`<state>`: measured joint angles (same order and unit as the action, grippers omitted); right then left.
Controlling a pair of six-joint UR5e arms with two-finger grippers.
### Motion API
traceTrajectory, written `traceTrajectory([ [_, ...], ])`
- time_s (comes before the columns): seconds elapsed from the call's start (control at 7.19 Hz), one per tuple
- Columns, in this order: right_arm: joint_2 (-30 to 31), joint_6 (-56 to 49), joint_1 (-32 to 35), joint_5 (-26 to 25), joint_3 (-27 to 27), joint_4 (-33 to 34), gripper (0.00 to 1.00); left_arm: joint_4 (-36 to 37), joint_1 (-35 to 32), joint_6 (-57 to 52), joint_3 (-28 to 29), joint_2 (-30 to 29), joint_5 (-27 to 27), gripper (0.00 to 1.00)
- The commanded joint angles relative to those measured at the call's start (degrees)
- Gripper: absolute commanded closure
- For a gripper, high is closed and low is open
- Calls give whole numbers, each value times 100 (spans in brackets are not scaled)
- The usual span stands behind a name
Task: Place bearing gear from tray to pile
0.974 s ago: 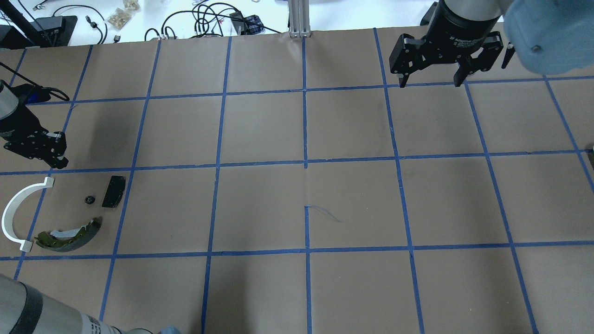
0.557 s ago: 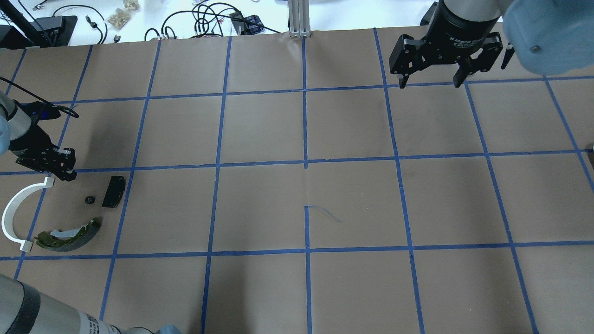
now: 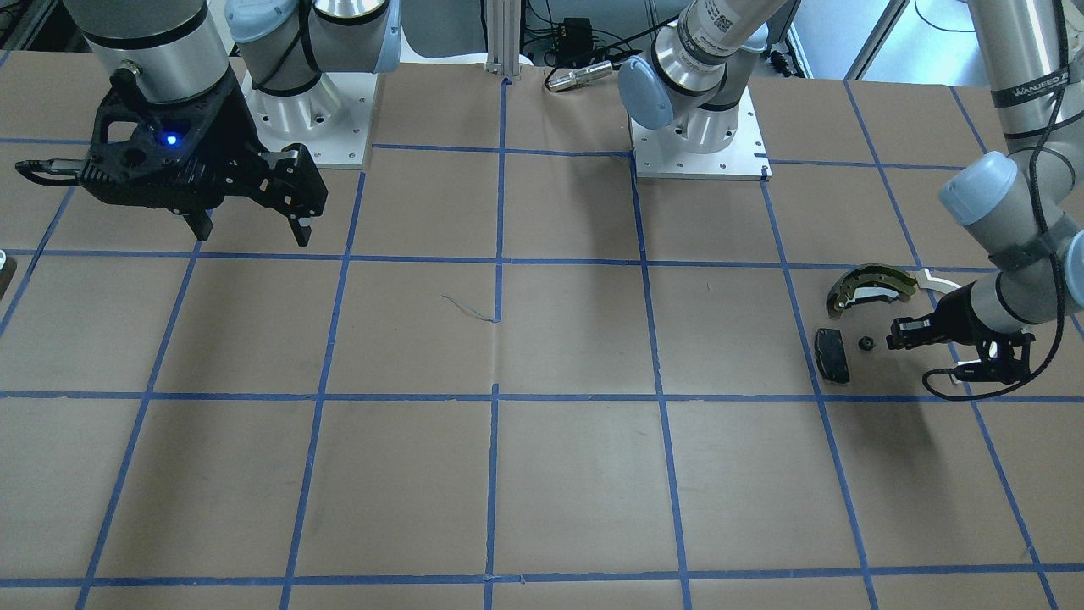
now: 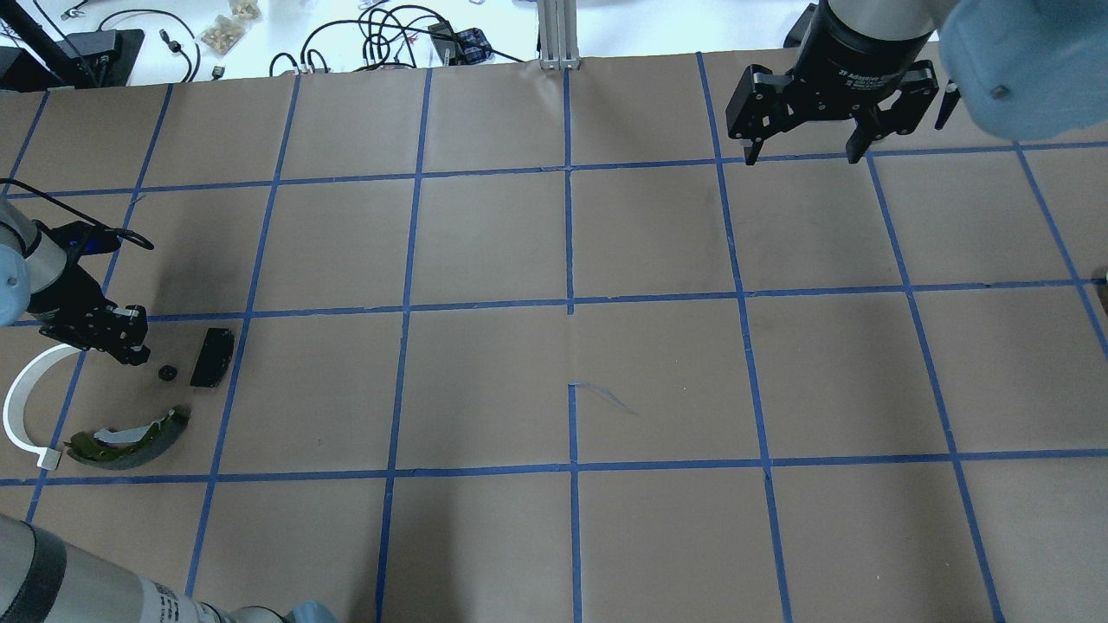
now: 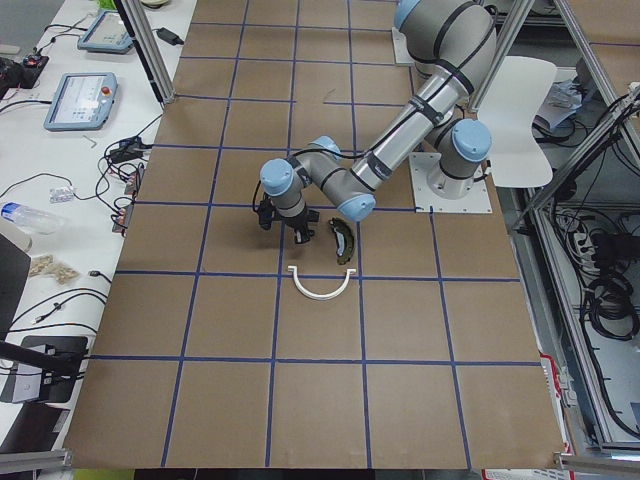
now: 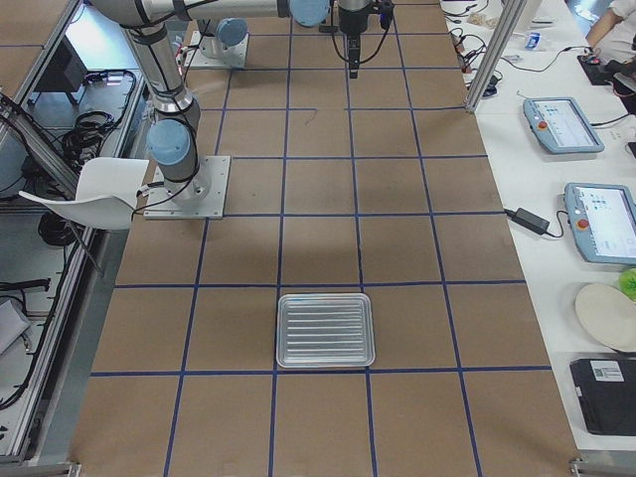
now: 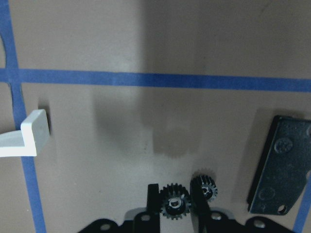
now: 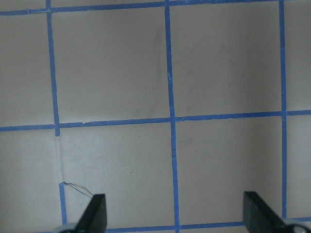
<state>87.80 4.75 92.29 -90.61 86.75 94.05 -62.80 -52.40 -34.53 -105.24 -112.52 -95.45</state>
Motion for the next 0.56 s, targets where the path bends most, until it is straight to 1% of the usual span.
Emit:
traceTrajectory([
  [0.0,0,0,0,0,0,-18,0,-4,19,-19,-57,-15,0,100],
  [0.42,-8,0,0,-9,0,-19,0,66,19,7,-206,-24,0,100],
])
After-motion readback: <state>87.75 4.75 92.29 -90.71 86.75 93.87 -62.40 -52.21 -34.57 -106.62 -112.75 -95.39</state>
